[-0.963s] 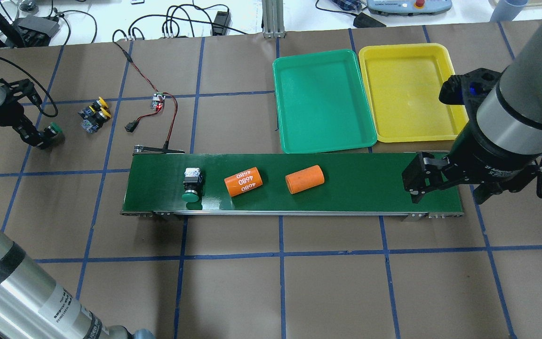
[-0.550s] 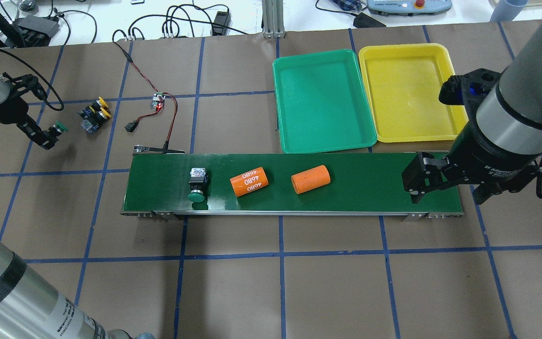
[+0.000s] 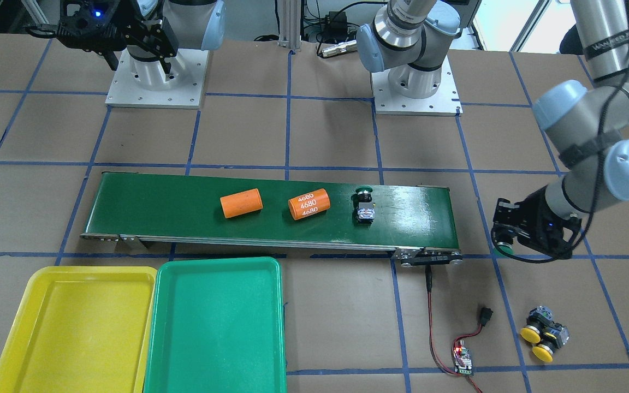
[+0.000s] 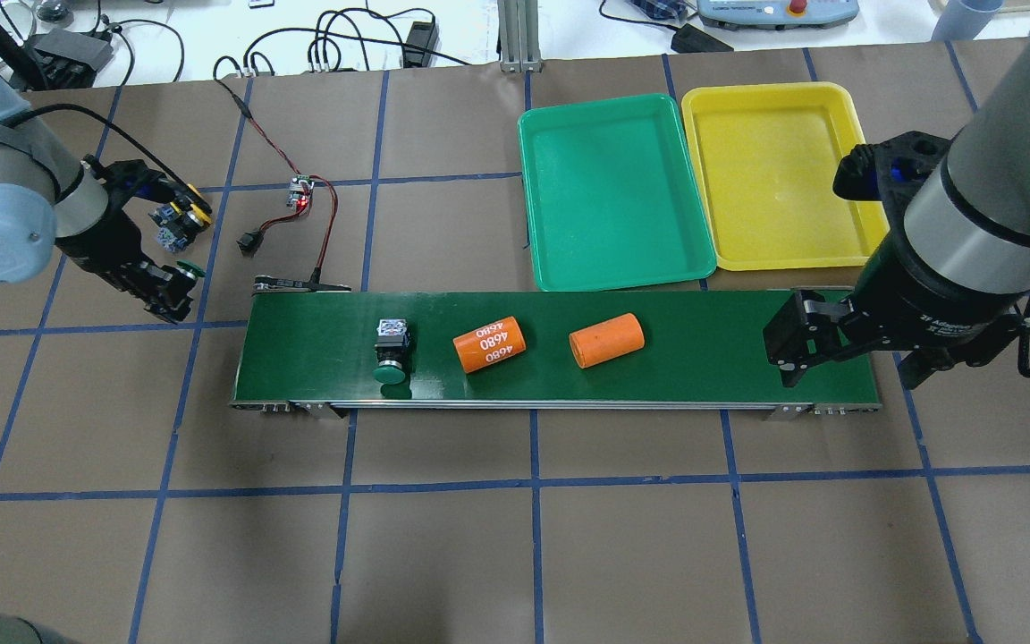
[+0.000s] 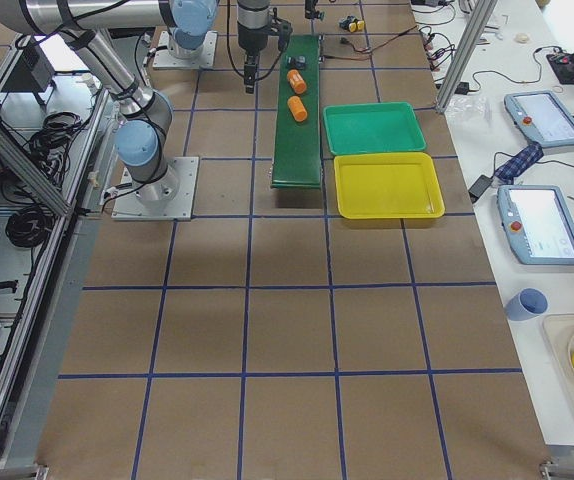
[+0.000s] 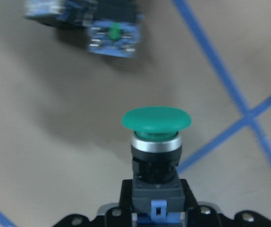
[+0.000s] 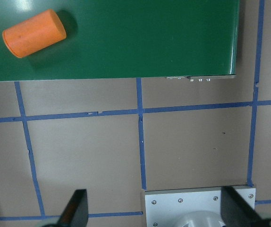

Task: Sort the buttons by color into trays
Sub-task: 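Grasp a second green button from the pile with the left gripper, then place the green button on the belt while the right arm lowers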

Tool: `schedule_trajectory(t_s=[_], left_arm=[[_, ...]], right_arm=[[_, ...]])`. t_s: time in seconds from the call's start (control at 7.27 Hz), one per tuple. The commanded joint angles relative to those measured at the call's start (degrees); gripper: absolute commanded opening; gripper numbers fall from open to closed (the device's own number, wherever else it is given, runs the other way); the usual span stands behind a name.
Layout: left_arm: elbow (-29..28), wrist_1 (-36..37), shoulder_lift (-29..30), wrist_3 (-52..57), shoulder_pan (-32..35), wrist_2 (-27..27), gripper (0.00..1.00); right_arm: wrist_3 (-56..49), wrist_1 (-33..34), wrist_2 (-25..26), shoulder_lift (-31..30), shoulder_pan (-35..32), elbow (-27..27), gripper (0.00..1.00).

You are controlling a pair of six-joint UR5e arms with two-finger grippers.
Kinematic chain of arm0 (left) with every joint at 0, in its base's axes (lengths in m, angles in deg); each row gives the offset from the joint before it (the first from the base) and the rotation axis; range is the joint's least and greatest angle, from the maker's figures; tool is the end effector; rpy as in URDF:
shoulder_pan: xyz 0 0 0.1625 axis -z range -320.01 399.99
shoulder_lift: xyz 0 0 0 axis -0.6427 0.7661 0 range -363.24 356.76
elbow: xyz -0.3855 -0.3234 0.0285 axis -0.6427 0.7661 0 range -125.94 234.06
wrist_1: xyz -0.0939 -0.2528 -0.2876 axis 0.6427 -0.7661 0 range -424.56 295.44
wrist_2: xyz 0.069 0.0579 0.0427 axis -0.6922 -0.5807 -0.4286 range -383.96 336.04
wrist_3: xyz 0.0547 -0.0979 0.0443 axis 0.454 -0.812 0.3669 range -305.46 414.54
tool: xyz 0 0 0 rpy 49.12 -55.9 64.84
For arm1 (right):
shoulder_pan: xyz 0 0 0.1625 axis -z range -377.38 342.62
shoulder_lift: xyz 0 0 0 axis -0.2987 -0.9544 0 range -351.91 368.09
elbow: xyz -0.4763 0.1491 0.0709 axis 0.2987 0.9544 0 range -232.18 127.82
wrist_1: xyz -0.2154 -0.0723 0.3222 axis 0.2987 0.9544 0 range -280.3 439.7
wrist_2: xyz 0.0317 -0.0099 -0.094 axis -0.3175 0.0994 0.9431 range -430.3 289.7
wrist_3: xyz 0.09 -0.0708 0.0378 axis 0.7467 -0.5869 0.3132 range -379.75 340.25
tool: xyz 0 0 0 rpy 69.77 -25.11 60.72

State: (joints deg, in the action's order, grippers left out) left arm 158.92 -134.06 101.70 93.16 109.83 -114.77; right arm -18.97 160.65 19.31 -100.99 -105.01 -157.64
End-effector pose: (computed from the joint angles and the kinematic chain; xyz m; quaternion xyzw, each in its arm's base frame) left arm 0.0594 -0.5436 0.3299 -0.1604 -0.9837 -0.0741 0.0337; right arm 0.1219 -0.2986 0.5329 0.0277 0.9985 0.0473 0.0041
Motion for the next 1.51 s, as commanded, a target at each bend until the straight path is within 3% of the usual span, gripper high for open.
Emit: schedule_trajectory(t_s=[0.0,0.28,0.83,0.96,1.1,1.38], left_arm=[[6.7,0.3,-7.1,-22.3,9.6,0.1,0.00],[8.4,0.3,-9.1,-28.9,15.3,-0.1,0.00],[8.5,5.8,-5.6,-29.8,15.1,0.1,0.00],[8.4,5.9,-4.6,-29.9,15.1,0.0,0.36],[8.5,6.5,-4.2,-31.3,15.1,0.2,0.99],[4.9,5.4,-5.6,-27.7,13.6,-0.2,1.00]], right_arm=[[-0.1,0.0,0.0,0.1,0.0,0.0,1.00],[-0.3,0.8,-0.1,0.5,0.0,0.1,1.00],[0.3,2.5,-0.1,0.9,0.1,0.1,1.00],[0.0,2.5,-0.1,1.8,0.2,0.0,1.00],[0.1,2.7,-0.8,3.0,0.2,0.1,1.00],[0.4,2.8,-1.0,5.2,0.2,0.3,1.00]])
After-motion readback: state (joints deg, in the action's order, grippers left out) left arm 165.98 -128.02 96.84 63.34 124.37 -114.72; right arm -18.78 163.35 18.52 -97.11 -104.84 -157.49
